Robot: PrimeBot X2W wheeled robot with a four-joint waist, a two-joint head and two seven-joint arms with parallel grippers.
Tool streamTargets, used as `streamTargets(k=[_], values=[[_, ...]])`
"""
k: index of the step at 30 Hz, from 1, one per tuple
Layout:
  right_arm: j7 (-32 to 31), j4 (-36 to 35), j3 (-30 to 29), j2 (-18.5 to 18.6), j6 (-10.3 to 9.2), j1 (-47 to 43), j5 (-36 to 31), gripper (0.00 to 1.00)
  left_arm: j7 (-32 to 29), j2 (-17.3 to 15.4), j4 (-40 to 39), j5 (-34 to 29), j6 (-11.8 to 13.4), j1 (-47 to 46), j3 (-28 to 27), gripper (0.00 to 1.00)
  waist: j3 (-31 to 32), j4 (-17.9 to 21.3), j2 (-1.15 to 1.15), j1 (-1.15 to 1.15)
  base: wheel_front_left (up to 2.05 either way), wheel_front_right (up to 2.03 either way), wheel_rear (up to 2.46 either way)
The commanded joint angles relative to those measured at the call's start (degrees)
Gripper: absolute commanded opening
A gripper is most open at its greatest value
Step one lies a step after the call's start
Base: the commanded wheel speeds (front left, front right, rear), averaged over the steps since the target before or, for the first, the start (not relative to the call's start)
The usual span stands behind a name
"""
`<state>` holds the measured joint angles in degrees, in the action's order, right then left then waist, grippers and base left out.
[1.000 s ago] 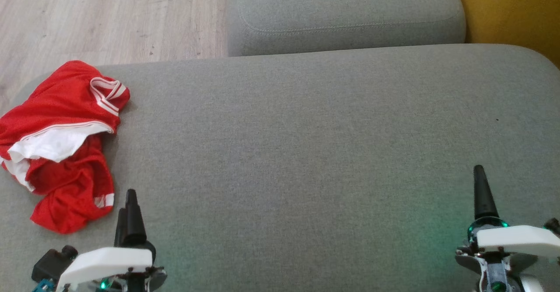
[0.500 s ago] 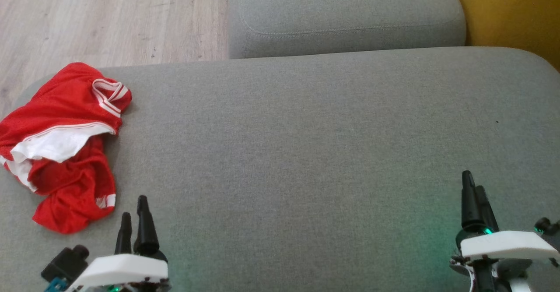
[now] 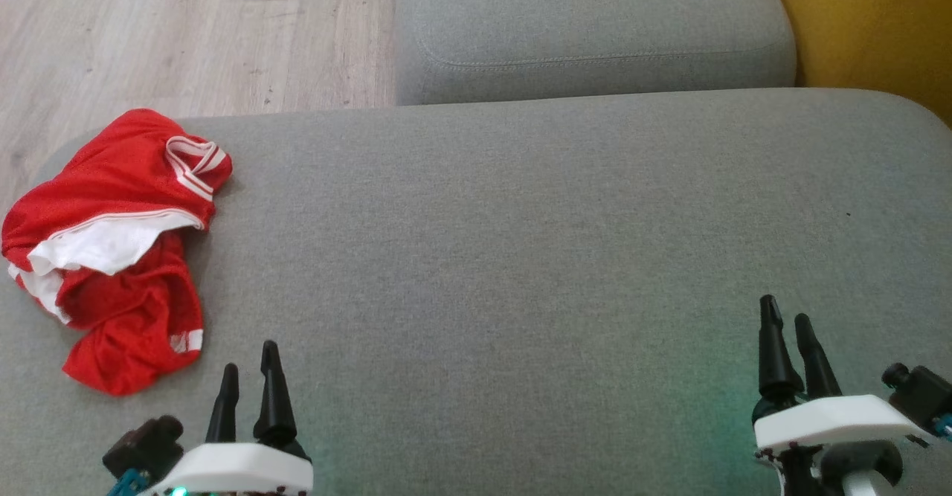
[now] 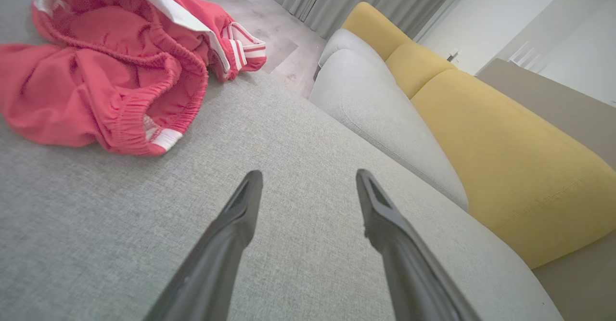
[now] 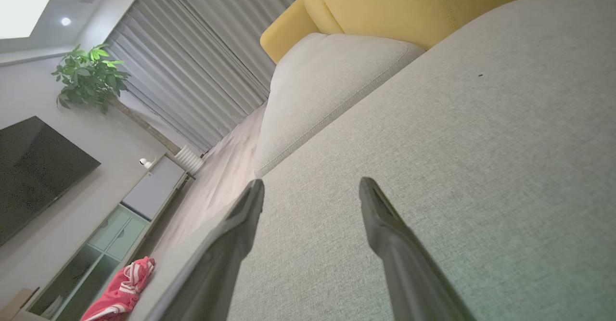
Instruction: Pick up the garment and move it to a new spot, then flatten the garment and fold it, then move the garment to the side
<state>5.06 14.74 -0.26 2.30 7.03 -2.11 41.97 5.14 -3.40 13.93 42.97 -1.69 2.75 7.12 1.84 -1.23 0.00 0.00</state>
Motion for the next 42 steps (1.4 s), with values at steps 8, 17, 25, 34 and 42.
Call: streamTargets(k=[8,17,25,34,42], values=[[2.3,-1.6,2.1,0.4,0.30,0.7,-8.8,1.00,2.3,-1.2,-1.0,-7.3,0.7,-0.8,0.4,1.00,0.2,-0.2,0.00,0.00,0.00,0.00,0.00],[3.8,-1.4,2.9,0.5,0.33,0.5,-16.0,1.00,3.8,-1.5,-0.1,-12.9,1.3,-0.6,1.4,1.00,0.4,-0.3,0.00,0.00,0.00,0.00,0.00],[5.2,-1.0,3.4,0.5,0.36,0.5,-22.1,1.00,4.8,-2.0,0.9,-17.3,2.1,-0.5,2.0,1.00,0.4,-0.5,0.00,0.00,0.00,0.00,0.00],[6.5,-0.7,4.2,0.5,0.39,0.5,-28.2,1.00,5.9,-2.5,1.3,-21.8,3.0,-0.3,2.5,1.00,0.5,-0.7,0.00,0.00,0.00,0.00,0.00],[7.9,-0.2,5.0,0.5,0.42,0.5,-34.0,1.00,6.8,-2.6,1.2,-25.8,4.4,0.1,2.8,1.00,0.5,-0.8,0.00,0.00,0.00,0.00,0.00]])
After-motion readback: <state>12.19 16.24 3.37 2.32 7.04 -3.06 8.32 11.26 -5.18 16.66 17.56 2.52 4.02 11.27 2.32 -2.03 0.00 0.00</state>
